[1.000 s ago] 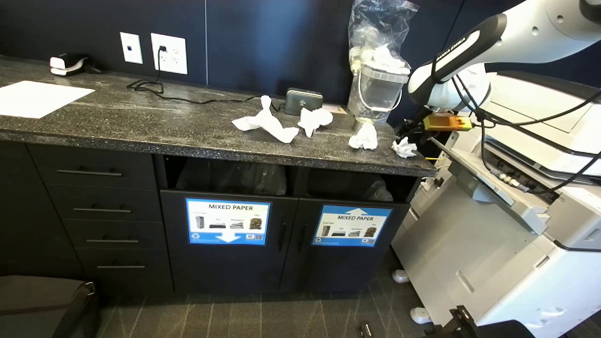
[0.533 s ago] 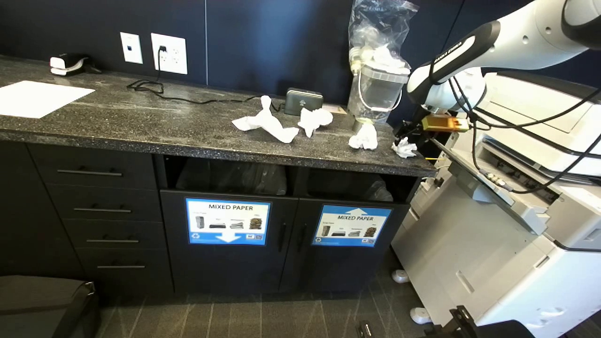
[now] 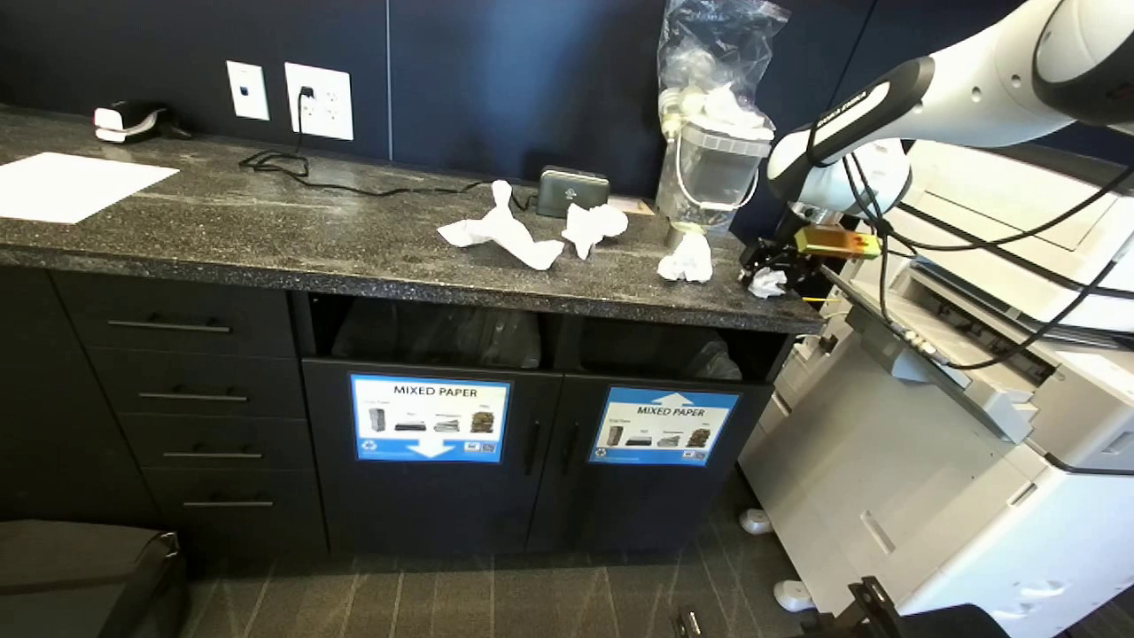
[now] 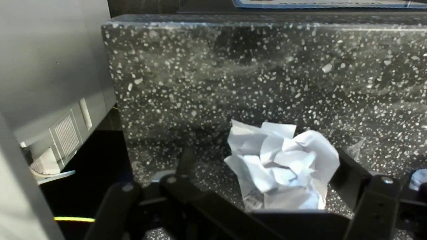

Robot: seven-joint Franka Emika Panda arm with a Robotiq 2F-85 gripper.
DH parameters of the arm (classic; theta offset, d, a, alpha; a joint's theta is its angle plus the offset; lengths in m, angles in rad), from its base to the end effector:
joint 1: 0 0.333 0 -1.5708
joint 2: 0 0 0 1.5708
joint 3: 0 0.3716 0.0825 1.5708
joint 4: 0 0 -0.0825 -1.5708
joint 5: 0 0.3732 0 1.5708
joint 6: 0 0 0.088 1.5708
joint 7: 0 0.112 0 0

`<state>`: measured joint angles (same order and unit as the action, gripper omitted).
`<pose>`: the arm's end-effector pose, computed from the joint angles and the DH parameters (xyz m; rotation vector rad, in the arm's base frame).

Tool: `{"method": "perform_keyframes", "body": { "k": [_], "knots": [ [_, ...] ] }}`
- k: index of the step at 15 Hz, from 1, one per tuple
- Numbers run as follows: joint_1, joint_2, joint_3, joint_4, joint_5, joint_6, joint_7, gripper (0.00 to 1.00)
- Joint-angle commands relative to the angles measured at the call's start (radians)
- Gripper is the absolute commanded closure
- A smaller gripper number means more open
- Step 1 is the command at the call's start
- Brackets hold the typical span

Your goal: Place two crumpled papers inside the bin on the right

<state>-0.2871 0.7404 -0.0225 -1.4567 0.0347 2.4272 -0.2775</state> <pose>0.7381 -0.2314 0.3109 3.0656 -0.0737 0.3446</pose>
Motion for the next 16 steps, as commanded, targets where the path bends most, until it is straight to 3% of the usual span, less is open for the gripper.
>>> {"method": "perform_keyframes", "body": {
  "k": [1, 15, 16],
  "knots": [
    [-0.012, 0.035, 0.013, 0.076, 0.019, -0.042, -0.024, 0.0],
    [-0.014, 0.05, 0.023, 0.117, 0.033, -0.079, -0.038, 0.0],
    [-0.015, 0.051, 0.024, 0.118, 0.033, -0.079, -0.04, 0.06]
  ]
}}
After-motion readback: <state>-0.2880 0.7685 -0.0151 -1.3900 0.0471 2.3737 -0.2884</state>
